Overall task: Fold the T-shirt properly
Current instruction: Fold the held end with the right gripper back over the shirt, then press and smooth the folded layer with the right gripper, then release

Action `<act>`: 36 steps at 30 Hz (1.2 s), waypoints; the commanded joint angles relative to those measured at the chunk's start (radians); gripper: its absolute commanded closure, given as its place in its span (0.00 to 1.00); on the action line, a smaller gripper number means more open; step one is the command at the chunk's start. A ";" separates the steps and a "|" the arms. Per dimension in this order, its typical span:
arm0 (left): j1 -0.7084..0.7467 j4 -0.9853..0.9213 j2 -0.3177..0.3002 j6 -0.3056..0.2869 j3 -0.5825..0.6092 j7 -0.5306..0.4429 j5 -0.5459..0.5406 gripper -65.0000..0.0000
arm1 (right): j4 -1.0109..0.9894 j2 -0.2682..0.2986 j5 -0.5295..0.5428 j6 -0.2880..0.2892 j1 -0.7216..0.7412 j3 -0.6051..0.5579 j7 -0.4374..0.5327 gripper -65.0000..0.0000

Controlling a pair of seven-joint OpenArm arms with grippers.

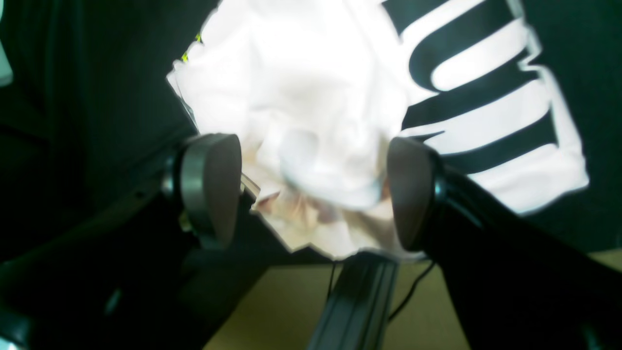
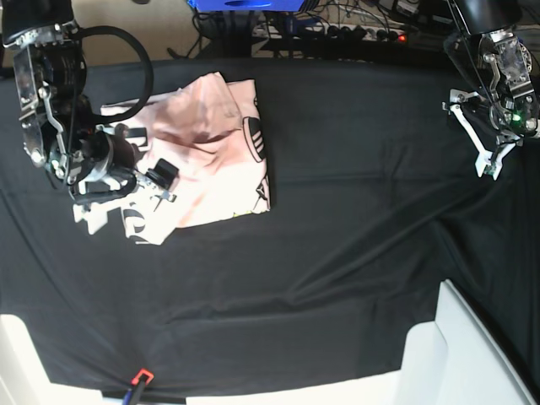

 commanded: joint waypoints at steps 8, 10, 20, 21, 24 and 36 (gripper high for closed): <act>-0.009 0.019 -0.029 0.000 -0.005 -0.007 0.003 0.29 | -0.037 0.006 -0.006 -0.007 -0.003 -0.004 0.056 0.33; -0.011 0.014 -0.035 0.000 -0.003 -0.007 0.003 0.29 | -0.037 0.005 -0.005 -0.007 -0.003 -0.004 0.056 0.33; -0.011 0.012 -0.035 0.000 -0.005 -0.007 0.003 0.29 | -0.038 -0.050 -0.006 0.026 0.002 -0.004 0.052 0.33; -0.011 0.012 -0.035 0.000 -0.005 -0.007 0.003 0.29 | -0.038 -0.052 -0.006 0.032 0.002 -0.004 0.052 0.34; -0.009 0.011 -0.047 0.000 -0.005 -0.007 0.003 0.29 | -0.040 -0.055 -0.006 0.037 0.003 -0.004 0.052 0.52; -0.009 0.011 -0.049 0.000 -0.005 -0.007 0.003 0.29 | -0.035 -0.060 -0.002 0.041 0.011 -0.004 0.047 1.00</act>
